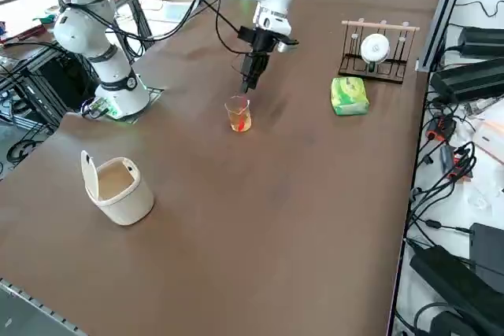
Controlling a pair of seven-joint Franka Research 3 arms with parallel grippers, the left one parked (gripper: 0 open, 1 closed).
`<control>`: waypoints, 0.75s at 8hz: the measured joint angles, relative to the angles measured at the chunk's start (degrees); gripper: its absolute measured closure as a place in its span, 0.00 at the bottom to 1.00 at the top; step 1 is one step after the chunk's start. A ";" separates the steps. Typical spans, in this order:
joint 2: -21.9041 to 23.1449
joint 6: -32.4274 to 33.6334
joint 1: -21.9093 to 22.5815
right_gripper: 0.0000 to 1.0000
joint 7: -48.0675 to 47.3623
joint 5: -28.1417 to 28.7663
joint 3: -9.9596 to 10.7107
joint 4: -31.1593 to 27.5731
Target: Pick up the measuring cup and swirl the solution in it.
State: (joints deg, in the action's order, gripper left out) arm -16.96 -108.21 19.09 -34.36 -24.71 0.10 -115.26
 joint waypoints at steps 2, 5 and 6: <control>0.03 1.96 0.15 0.00 1.39 0.09 -0.05 1.96; 0.17 7.09 -0.01 0.00 10.45 5.42 0.27 8.59; 0.26 9.52 -0.54 0.00 13.64 7.68 0.69 11.84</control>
State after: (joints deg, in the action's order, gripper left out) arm -16.70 -98.70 18.55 -20.71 -17.03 0.79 -103.43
